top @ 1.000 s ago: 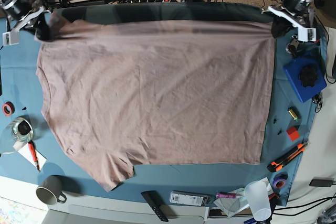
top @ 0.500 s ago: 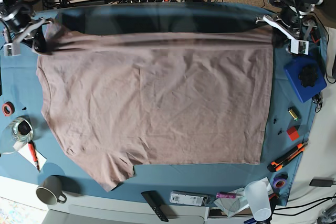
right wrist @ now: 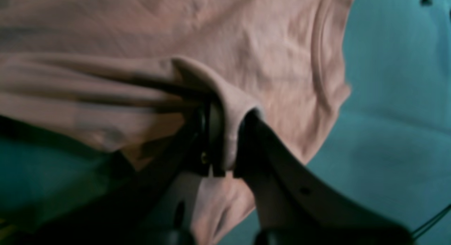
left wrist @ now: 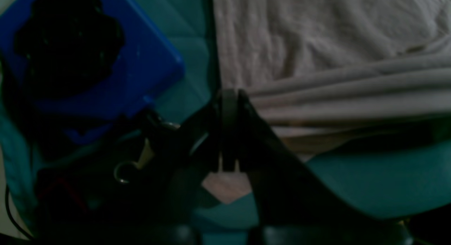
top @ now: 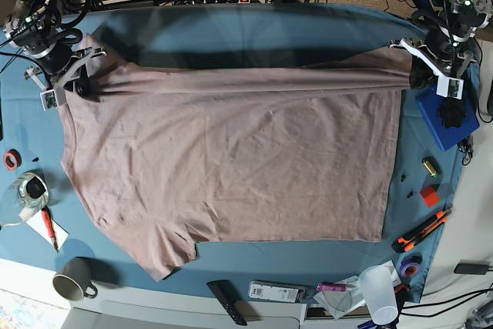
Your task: Fold the T-shirt properly
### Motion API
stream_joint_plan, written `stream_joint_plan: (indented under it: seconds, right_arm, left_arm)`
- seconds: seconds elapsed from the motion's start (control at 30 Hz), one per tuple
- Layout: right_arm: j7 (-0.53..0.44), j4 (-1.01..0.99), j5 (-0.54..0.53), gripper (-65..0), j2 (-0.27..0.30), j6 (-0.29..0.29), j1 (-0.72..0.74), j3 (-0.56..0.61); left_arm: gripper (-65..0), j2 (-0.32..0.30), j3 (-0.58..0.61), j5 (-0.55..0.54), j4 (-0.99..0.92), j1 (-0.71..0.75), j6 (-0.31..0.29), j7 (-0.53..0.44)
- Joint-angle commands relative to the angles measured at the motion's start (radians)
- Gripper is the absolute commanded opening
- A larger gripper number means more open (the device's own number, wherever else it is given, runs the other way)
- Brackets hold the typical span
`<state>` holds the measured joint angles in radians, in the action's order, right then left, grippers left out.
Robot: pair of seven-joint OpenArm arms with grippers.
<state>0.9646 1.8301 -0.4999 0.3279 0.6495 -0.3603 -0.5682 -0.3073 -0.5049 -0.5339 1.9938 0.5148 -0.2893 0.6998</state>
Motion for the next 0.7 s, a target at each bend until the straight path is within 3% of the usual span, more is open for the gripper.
stream_joint_plan:
  seconds: [0.0, 0.23, 0.47, 0.67]
  right_arm:
    - [-0.022, -0.007, 0.001, -65.0, 0.018, -0.014, 0.018, -0.017]
    - [-0.014, -0.127, 0.001, -65.0, 0.037, -0.014, 0.117, -0.074]
    - [0.021, -0.13, 0.002, -65.0, 0.098, -0.014, 0.178, -0.074]
    - [0.031, -0.13, 0.0, -65.0, 0.096, -0.014, 0.177, -0.074]
  left_arm:
    - [-65.0, -0.029, -0.008, -0.014, 0.015, -0.008, 0.004, -0.028]
    - [-65.0, -0.093, -0.008, -0.028, 0.015, -0.036, 0.004, -0.028]
    - [-65.0, -0.098, -0.008, -0.029, 0.015, -0.036, 0.004, -0.033]
    - [-65.0, -0.092, -0.008, -0.114, 0.018, -0.039, -0.009, -0.052]
